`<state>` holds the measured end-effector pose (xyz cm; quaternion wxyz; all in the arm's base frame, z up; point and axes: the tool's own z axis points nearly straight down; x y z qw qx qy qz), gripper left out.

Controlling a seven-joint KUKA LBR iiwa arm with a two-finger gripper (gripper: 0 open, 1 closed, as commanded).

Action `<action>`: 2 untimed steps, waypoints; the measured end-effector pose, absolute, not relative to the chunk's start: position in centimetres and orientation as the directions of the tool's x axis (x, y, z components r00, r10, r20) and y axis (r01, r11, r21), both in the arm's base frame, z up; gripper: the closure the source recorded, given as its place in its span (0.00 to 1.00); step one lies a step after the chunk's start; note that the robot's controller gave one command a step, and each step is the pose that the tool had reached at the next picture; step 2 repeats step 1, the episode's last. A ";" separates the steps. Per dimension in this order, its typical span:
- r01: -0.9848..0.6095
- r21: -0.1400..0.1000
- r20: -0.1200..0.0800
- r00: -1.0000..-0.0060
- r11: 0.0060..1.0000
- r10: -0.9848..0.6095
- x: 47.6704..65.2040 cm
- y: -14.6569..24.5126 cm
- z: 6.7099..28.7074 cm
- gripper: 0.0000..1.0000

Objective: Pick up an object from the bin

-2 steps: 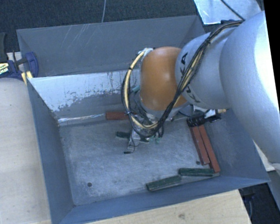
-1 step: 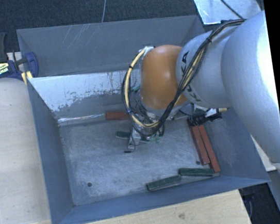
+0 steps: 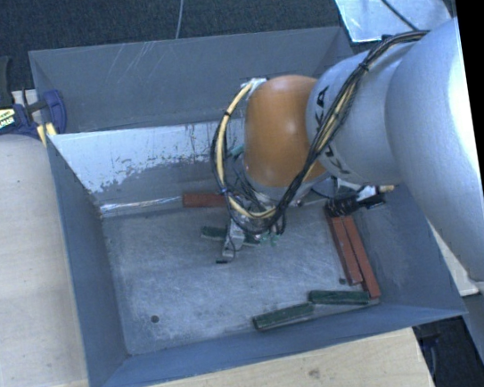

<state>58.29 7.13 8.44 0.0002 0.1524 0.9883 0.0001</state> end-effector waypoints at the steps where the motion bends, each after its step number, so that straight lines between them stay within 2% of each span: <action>1: 0.302 -0.002 0.005 -0.953 0.953 0.302 58.2 7.1 10.3 1.00; 2: 0.302 -0.002 0.005 -0.953 0.953 0.302 58.2 7.1 10.3 1.00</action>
Offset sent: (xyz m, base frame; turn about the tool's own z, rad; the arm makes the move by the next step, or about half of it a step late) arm 0.0001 0.0000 0.0289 0.0000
